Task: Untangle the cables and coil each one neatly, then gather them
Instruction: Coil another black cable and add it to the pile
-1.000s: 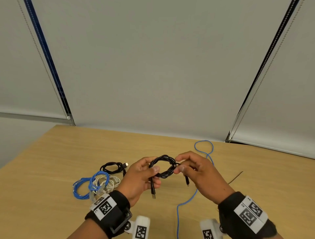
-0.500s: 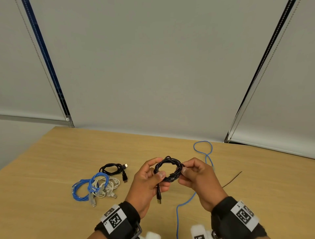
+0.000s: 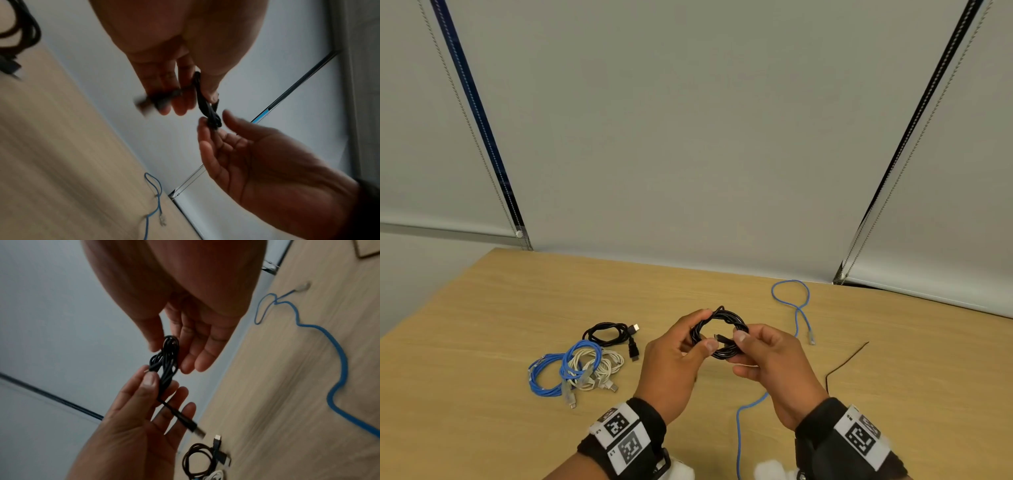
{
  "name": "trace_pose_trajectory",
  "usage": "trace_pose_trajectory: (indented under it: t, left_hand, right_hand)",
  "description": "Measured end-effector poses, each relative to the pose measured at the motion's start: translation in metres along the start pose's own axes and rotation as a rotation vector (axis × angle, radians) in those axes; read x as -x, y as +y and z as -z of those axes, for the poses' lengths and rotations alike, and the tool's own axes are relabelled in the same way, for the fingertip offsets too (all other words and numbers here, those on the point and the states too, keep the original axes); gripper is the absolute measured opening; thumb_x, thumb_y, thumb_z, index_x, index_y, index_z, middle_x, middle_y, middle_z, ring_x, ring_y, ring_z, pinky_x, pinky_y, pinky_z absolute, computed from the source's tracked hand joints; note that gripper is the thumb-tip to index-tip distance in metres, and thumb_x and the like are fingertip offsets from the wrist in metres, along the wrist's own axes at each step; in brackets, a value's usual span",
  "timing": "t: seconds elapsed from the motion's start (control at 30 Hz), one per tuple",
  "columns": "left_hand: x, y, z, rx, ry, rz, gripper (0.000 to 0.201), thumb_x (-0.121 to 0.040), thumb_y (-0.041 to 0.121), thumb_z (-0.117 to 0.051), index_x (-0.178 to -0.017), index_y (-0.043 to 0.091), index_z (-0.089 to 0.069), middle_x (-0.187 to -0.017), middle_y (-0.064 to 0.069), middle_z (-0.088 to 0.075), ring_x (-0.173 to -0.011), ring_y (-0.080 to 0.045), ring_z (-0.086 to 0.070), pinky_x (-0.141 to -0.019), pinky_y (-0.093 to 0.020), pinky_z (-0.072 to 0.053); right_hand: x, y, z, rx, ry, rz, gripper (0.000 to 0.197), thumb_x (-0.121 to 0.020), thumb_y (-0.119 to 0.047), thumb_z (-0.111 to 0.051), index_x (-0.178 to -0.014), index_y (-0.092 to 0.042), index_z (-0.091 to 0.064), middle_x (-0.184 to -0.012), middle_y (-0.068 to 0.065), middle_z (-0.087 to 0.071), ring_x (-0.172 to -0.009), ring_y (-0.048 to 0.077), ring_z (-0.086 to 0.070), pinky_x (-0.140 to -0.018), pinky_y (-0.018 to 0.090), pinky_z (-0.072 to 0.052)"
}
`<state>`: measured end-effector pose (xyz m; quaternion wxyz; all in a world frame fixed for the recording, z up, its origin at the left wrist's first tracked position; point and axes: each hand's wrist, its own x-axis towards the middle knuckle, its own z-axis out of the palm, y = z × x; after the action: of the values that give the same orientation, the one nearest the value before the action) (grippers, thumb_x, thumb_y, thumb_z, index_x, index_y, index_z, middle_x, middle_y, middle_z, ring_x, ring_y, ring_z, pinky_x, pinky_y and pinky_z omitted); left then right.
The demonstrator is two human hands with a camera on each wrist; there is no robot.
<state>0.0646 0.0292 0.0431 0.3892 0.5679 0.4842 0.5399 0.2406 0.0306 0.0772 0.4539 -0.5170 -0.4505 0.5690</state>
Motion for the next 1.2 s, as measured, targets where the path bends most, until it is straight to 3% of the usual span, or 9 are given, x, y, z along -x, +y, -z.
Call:
trace_pose_trajectory:
  t: [0.13, 0.33, 0.53, 0.6, 0.7, 0.83, 0.93, 1.1, 1.2]
  left_hand:
    - [-0.004, 0.0, 0.012, -0.024, -0.076, 0.019, 0.04, -0.099, 0.025, -0.063, -0.125, 0.055, -0.059, -0.091, 0.008, -0.078, -0.089, -0.006, -0.072, -0.08, -0.018, -0.055]
    - [-0.007, 0.005, 0.027, 0.059, -0.078, 0.244, 0.027, -0.099, 0.019, -0.062, -0.118, 0.036, -0.067, -0.086, -0.001, -0.075, -0.067, -0.019, -0.072, -0.069, -0.037, -0.063]
    - [0.009, -0.011, 0.067, 0.513, -0.287, 0.548, 0.034, -0.097, 0.016, -0.062, -0.127, 0.001, -0.058, -0.088, -0.015, -0.072, -0.069, -0.028, -0.068, -0.063, -0.035, -0.057]
    - [0.014, -0.018, 0.076, 0.469, -0.284, 0.564, 0.03, -0.097, 0.015, -0.063, -0.124, 0.002, -0.061, -0.087, -0.015, -0.072, -0.071, -0.028, -0.069, -0.065, -0.036, -0.057]
    - [0.014, -0.027, 0.086, 0.203, -0.169, 0.541, 0.015, -0.099, 0.015, -0.062, -0.11, 0.009, -0.07, -0.083, -0.011, -0.075, -0.066, -0.022, -0.068, -0.063, -0.035, -0.058]
    - [0.011, -0.032, 0.097, -0.035, -0.004, 0.458, 0.01, -0.098, 0.016, -0.062, -0.094, 0.012, -0.071, -0.074, -0.004, -0.073, -0.056, -0.016, -0.063, -0.058, -0.029, -0.056]
    - [0.01, -0.036, 0.108, -0.125, 0.054, 0.407, 0.01, -0.099, 0.019, -0.061, -0.095, 0.014, -0.069, -0.078, -0.008, -0.073, -0.056, -0.014, -0.062, -0.054, -0.024, -0.054]
    - [0.002, -0.044, 0.136, -0.195, 0.121, 0.384, 0.011, -0.099, 0.015, -0.059, -0.094, 0.02, -0.068, -0.086, -0.01, -0.073, -0.069, -0.02, -0.068, -0.057, -0.027, -0.057]
    - [-0.008, -0.055, 0.158, -0.267, 0.213, 0.379, 0.009, -0.095, 0.02, -0.067, -0.087, 0.021, -0.072, -0.084, -0.005, -0.073, -0.07, -0.021, -0.067, -0.066, -0.041, -0.06]
  right_hand:
    - [-0.005, -0.006, 0.0, 0.14, 0.027, 0.075, 0.01, -0.097, -0.015, -0.064, -0.098, -0.014, -0.074, -0.091, 0.009, -0.078, -0.077, 0.014, -0.072, -0.071, 0.03, -0.059]
    - [-0.011, -0.005, -0.012, 0.336, -0.038, 0.143, 0.017, -0.098, -0.014, -0.061, -0.096, -0.024, -0.074, -0.088, 0.0, -0.077, -0.082, 0.014, -0.072, -0.071, 0.028, -0.058]
    - [-0.016, 0.007, -0.017, -0.165, -0.508, -0.253, 0.021, -0.09, -0.005, -0.069, -0.109, 0.002, -0.068, -0.099, 0.022, -0.067, -0.079, 0.026, -0.063, -0.074, 0.035, -0.061]
    - [-0.018, 0.015, -0.022, -0.117, -0.57, -0.299, 0.026, -0.089, -0.009, -0.071, -0.113, 0.001, -0.067, -0.102, 0.02, -0.069, -0.081, 0.024, -0.064, -0.077, 0.035, -0.06]
    - [-0.019, 0.025, -0.044, 0.177, -0.429, -0.228, 0.011, -0.097, -0.009, -0.063, -0.106, -0.004, -0.069, -0.092, 0.009, -0.076, -0.075, 0.015, -0.067, -0.078, 0.033, -0.059]
    - [-0.013, 0.028, -0.084, 0.685, -0.268, 0.076, 0.009, -0.099, -0.02, -0.059, -0.093, -0.018, -0.065, -0.082, 0.003, -0.071, -0.077, 0.018, -0.07, -0.077, 0.04, -0.057]
    - [-0.009, 0.031, -0.107, 1.004, -0.242, 0.326, 0.008, -0.101, -0.029, -0.053, -0.1, -0.023, -0.059, -0.079, -0.003, -0.063, -0.074, 0.016, -0.06, -0.067, 0.033, -0.049]
    - [-0.018, 0.033, -0.109, 0.898, -0.268, 0.222, 0.021, -0.102, -0.036, -0.052, -0.117, -0.027, -0.063, -0.094, -0.011, -0.067, -0.085, 0.008, -0.063, -0.072, 0.022, -0.047]
    - [-0.021, 0.032, -0.087, 0.821, -0.197, 0.163, 0.012, -0.099, -0.034, -0.056, -0.095, -0.031, -0.067, -0.094, -0.01, -0.07, -0.086, 0.008, -0.067, -0.077, 0.025, -0.052]
